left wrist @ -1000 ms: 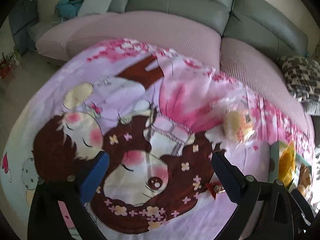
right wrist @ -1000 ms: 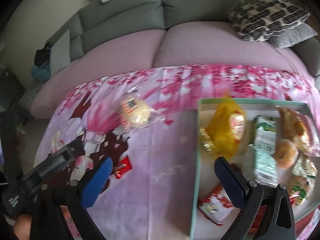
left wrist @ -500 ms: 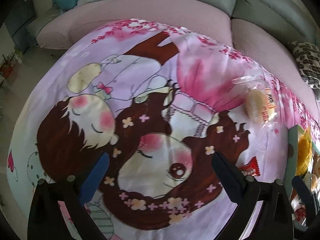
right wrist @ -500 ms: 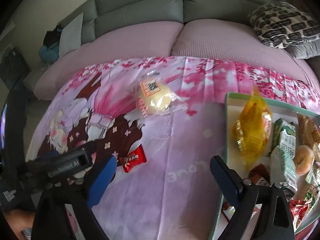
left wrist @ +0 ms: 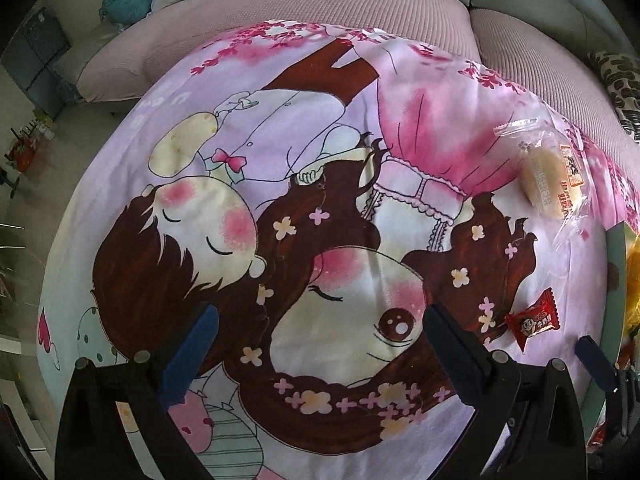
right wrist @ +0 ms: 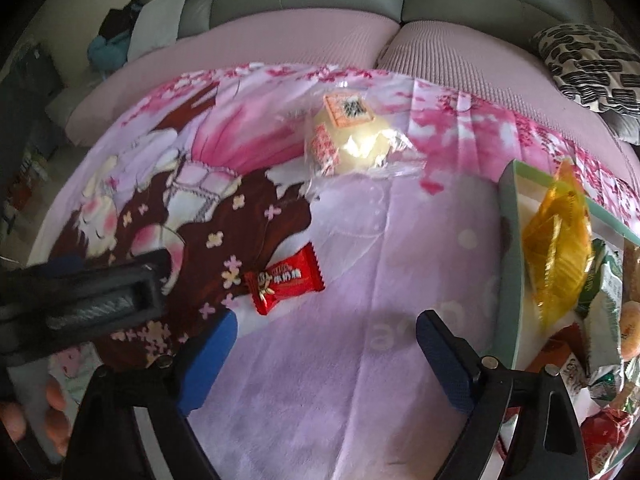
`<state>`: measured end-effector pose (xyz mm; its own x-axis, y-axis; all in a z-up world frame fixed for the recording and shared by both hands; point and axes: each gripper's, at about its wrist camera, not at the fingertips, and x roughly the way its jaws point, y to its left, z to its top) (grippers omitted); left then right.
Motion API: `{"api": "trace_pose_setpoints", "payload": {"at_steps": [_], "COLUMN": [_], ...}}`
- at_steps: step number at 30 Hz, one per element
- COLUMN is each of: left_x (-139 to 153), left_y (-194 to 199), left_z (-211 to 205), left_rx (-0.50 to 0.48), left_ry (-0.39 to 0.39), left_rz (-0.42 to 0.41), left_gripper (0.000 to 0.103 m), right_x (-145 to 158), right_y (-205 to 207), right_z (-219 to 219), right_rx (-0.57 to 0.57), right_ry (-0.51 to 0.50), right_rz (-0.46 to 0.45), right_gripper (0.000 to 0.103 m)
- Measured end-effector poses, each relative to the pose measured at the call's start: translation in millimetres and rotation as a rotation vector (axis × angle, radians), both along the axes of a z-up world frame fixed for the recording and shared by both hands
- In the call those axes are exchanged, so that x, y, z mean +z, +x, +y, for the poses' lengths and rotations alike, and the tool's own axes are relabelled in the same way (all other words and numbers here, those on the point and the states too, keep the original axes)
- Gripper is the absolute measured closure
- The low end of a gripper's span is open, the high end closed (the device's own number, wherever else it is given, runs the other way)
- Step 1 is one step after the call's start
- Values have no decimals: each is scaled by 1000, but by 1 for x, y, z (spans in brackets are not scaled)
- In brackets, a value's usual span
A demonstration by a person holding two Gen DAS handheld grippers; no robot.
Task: Organize snacks
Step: 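Move both open tools back to the steamed-bun packet and red candy, then grasp the small red candy with the right tool while the left tool grasps the white steamed-bun packet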
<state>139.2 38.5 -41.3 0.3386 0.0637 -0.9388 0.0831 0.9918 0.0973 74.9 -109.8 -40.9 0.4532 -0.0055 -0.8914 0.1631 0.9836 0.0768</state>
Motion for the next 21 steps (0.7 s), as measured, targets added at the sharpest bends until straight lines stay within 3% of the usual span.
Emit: {"api": "trace_pose_setpoints", "payload": {"at_steps": [11,21], "left_x": [-3,-2], "left_y": [3,7], "left_z": [13,15], "left_rx": [20,26], "left_ry": [-32,-54], "left_rz": [10,12], "left_gripper": [1,1], "right_x": [-10,-6], "right_y": [5,8], "right_z": [14,22], "right_rx": [43,66], "right_ry": [-107,-129], "right_rz": [-26,-87], "right_gripper": [13,39]}}
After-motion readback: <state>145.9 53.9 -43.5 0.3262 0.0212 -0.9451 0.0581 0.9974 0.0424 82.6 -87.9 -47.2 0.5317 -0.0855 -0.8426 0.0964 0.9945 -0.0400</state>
